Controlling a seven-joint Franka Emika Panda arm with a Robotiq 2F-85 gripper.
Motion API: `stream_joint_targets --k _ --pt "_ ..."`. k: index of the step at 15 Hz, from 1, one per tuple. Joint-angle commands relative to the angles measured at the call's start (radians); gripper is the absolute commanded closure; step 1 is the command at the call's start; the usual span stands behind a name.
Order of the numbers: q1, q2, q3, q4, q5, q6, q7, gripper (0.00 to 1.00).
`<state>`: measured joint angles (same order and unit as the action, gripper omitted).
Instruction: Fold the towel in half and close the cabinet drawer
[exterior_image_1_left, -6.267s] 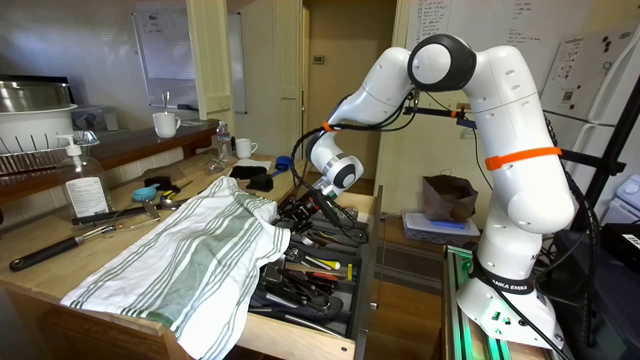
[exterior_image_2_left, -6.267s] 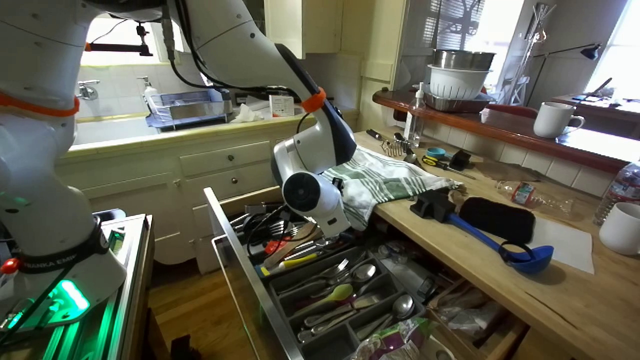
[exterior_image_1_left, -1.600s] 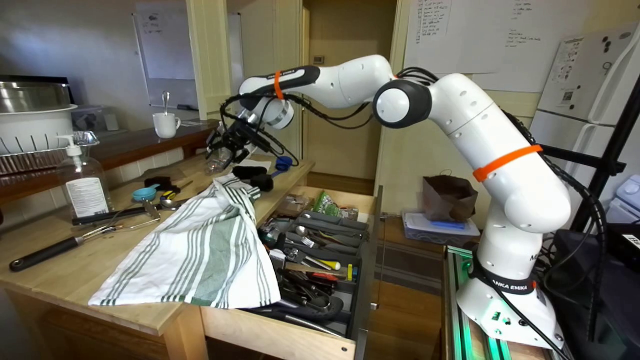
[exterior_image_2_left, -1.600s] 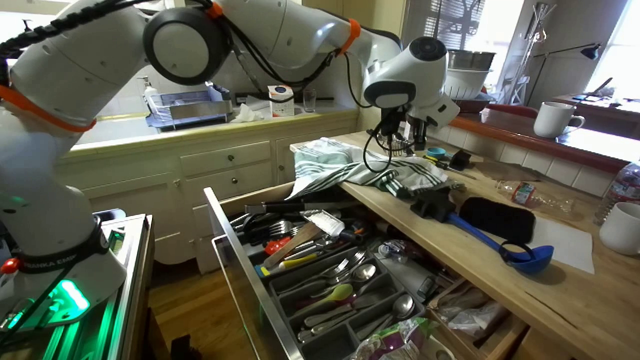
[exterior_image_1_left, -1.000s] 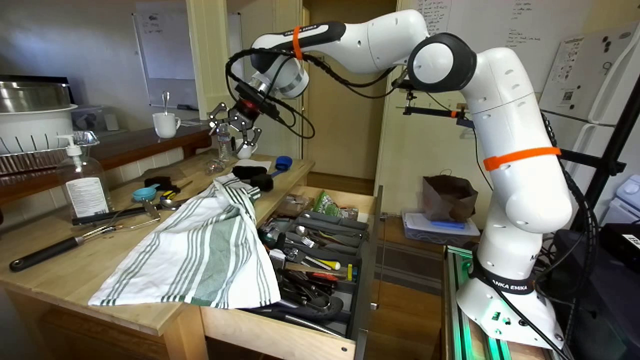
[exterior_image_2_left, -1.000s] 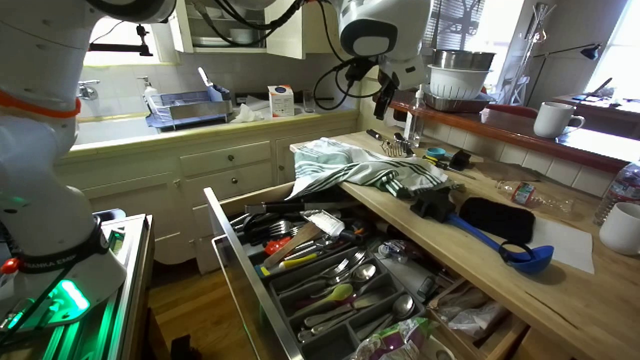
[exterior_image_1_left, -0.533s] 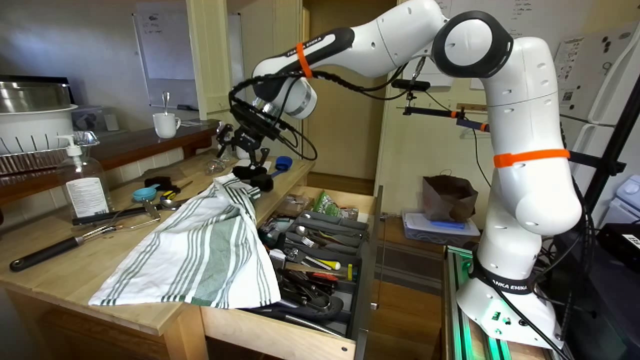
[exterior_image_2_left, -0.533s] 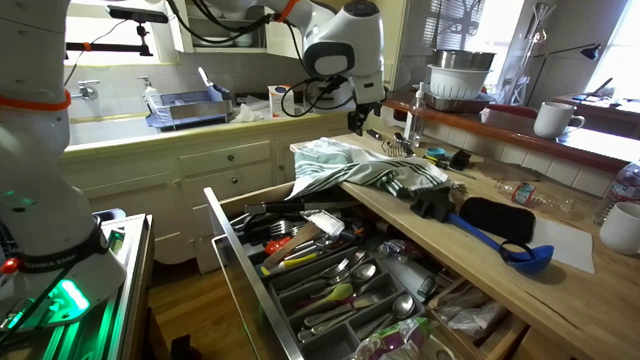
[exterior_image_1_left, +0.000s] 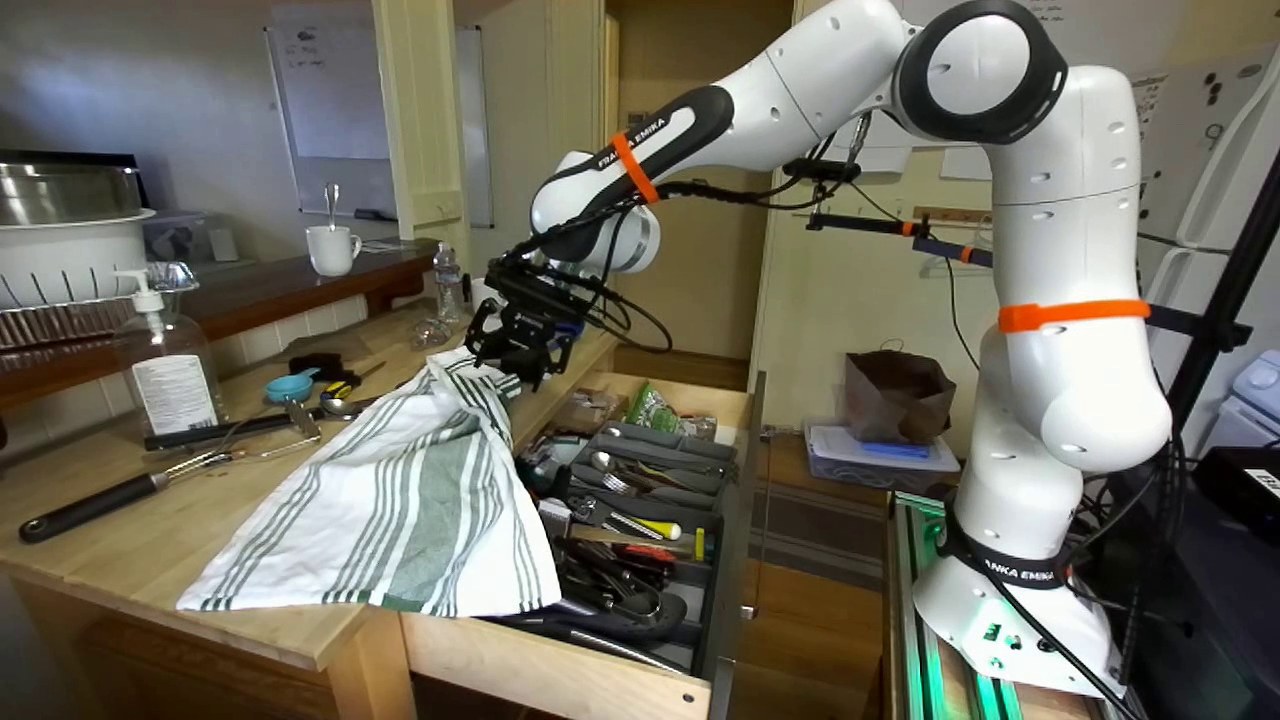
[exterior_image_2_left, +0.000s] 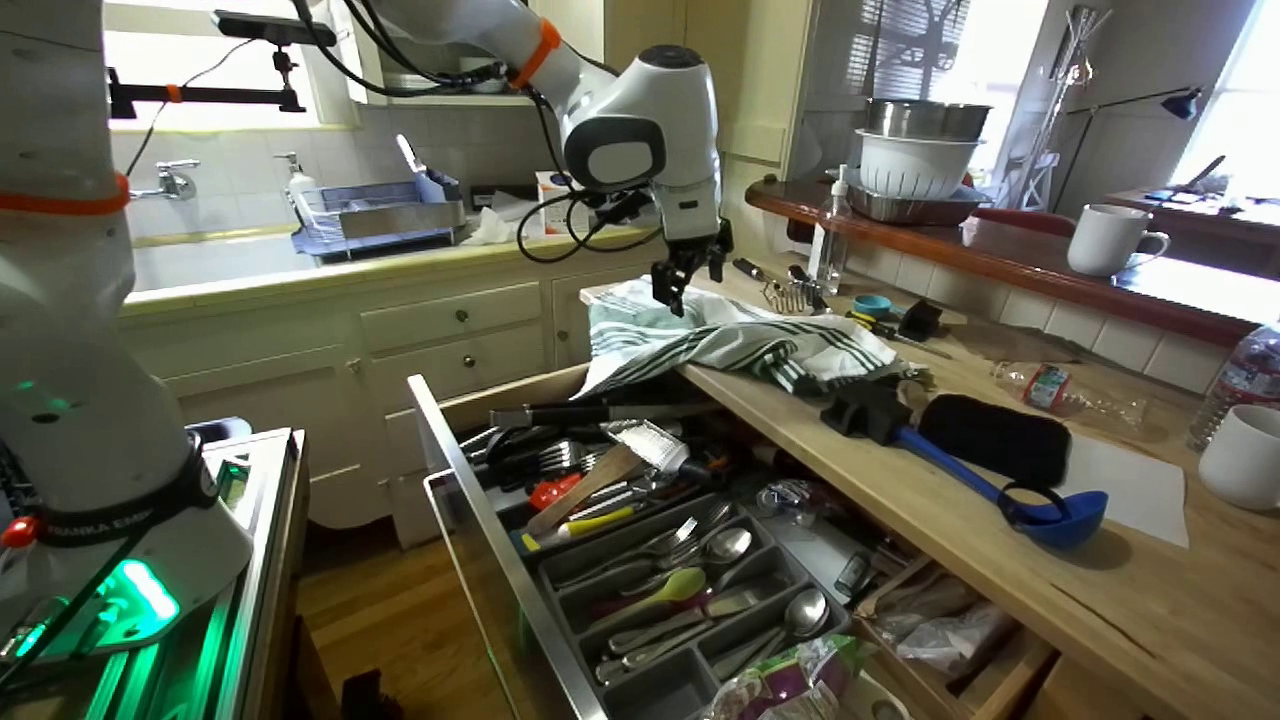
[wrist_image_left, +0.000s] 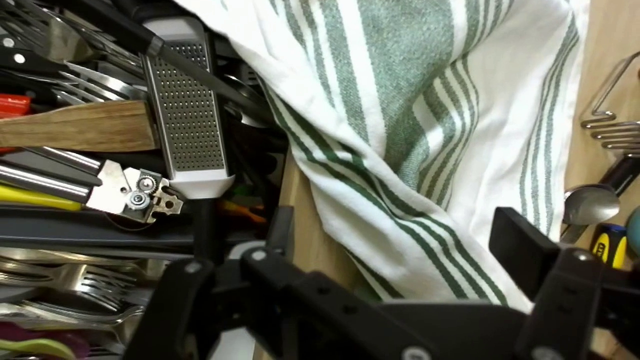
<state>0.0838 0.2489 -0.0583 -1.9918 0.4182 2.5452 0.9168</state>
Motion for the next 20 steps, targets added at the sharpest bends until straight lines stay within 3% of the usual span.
stream_joint_targets --k 1,4,9,12,16,17,18,20 --pt "-0.019 -0.003 0.018 0.001 -0.009 -0.002 0.006 0.0" --pt "-0.012 0.014 0.029 0.021 -0.042 -0.035 -0.007 0.0" --pt "-0.015 -0.009 0.096 -0.094 0.025 -0.015 -0.109 0.0" --pt "-0.033 -0.028 0.149 -0.182 0.098 -0.031 -0.309 0.0" --pt "-0.037 -0.029 0.158 -0.268 0.112 -0.073 -0.544 0.0" --pt "-0.034 -0.029 0.143 -0.285 0.067 -0.1 -0.562 0.0" --pt "-0.014 0.0 0.139 -0.237 0.086 -0.054 -0.486 0.0" --pt "-0.021 0.0 0.138 -0.263 0.08 -0.07 -0.534 0.0"
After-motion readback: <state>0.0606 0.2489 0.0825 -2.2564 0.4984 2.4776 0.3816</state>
